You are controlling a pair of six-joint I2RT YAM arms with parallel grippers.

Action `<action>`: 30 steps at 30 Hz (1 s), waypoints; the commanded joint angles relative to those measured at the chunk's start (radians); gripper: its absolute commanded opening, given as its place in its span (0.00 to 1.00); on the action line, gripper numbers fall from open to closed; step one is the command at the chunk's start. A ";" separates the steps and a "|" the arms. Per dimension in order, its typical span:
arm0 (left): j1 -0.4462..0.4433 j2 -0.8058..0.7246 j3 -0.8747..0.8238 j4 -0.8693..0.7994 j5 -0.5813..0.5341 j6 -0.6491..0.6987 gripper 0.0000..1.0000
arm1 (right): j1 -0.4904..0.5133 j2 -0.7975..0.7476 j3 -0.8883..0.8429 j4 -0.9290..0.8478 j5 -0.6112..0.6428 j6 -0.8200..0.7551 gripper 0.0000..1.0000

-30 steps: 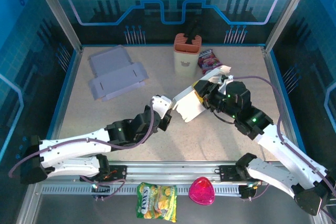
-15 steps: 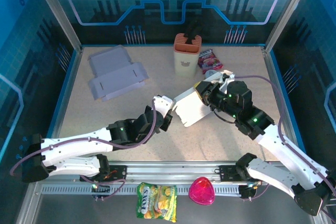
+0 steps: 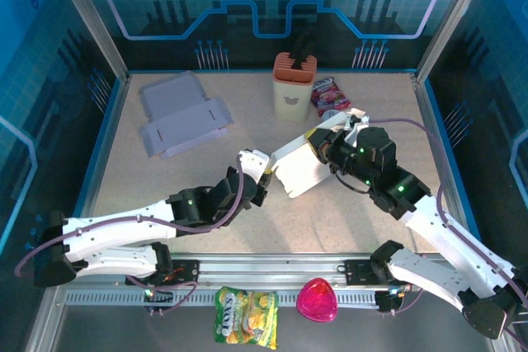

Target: Fold the paper box

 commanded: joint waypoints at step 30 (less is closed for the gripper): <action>0.424 -0.247 -0.298 -0.161 0.396 -0.338 0.49 | -0.062 0.345 -0.320 0.563 -0.095 0.115 0.00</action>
